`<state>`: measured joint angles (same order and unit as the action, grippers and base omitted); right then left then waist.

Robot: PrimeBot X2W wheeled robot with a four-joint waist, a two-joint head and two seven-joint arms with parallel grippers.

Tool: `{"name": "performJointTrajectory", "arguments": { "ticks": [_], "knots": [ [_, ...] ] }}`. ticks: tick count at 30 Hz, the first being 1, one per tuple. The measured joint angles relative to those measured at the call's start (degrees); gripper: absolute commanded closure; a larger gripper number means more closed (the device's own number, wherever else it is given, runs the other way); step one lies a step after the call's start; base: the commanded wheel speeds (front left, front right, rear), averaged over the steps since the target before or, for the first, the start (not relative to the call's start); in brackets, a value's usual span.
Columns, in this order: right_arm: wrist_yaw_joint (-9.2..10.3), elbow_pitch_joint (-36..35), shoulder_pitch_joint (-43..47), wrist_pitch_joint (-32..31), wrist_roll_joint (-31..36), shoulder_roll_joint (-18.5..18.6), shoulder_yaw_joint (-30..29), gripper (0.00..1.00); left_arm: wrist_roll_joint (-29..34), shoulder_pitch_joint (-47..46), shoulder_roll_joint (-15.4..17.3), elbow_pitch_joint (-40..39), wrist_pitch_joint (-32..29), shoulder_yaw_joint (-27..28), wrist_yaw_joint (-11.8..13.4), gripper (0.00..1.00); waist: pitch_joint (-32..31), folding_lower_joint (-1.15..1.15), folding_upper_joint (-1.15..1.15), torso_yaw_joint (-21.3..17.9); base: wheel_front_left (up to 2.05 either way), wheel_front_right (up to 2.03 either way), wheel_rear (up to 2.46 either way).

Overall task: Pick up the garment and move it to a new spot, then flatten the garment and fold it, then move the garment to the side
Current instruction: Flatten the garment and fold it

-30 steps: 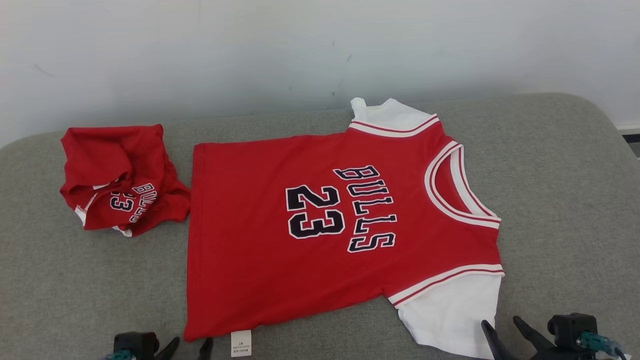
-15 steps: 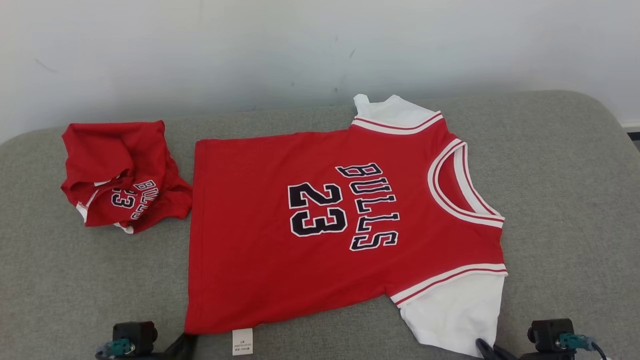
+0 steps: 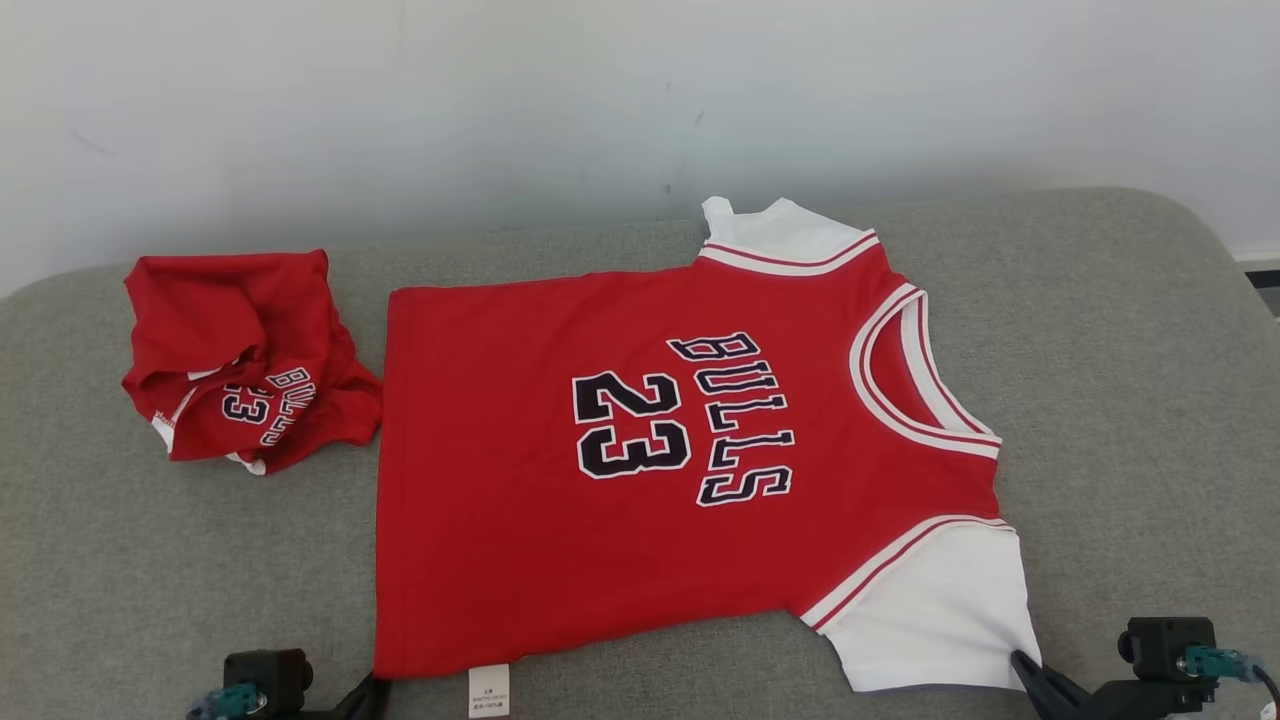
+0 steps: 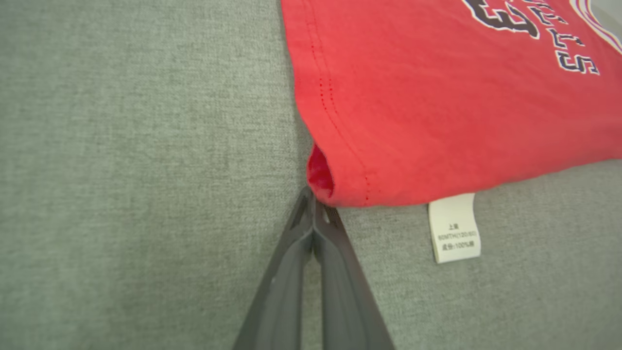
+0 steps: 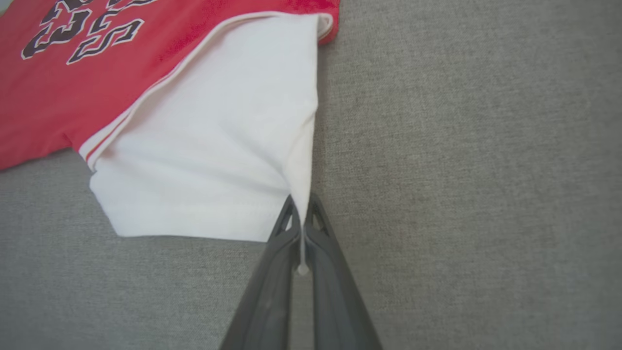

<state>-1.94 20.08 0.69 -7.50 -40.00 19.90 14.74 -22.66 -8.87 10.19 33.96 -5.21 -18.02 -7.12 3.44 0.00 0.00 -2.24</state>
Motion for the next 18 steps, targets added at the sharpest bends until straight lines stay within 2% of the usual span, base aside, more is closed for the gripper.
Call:
{"name": "performJointTrajectory", "arguments": {
  "ticks": [5, 6, 7, 8, 9, 18],
  "knots": [
    [0.00, -0.4, 0.2, 0.0, -0.1, 0.9, -0.5, 1.00, 0.4, 0.2, 0.9, 0.0, 0.8, -1.2, 0.0, 1.00, -0.1, 0.00, 0.00, -0.5, 0.00, 0.00, 0.00],
    [0.00, -0.5, 0.2, 0.0, -0.3, 0.8, -0.5, 1.00, 0.9, 0.2, 1.2, -0.1, 1.1, -1.4, 0.0, 0.86, -0.1, 0.00, 0.00, -0.5, 0.00, 0.00, 0.00],
    [0.00, -0.6, 0.2, 0.0, -0.3, 0.6, -0.4, 1.00, 1.1, 0.2, 1.4, -0.1, 1.3, -1.6, 0.0, 0.52, -0.2, 0.00, 0.00, -0.5, 0.00, 0.00, 0.00],
    [0.00, -0.7, 0.2, 0.0, -0.5, 0.4, -0.3, 1.00, 1.2, 0.2, 1.5, -0.2, 1.5, -1.7, 0.0, 0.11, -0.2, 0.00, 0.00, -0.5, 0.00, 0.00, 0.00],
    [0.00, -0.7, 0.3, 0.0, -0.8, 0.1, -0.2, 1.00, 1.6, 0.2, 1.6, -0.2, 1.8, -1.8, 0.0, 0.00, -0.2, 0.00, 0.00, -0.6, 0.00, 0.00, 0.00],
    [0.04, -1.0, 2.0, 0.3, -1.2, 0.1, -0.5, 1.00, 4.1, 2.7, 2.4, -5.9, 2.8, -2.6, 2.1, 0.00, -0.5, 0.00, 0.00, 0.2, 0.00, 0.00, 0.00]
  ]
}}
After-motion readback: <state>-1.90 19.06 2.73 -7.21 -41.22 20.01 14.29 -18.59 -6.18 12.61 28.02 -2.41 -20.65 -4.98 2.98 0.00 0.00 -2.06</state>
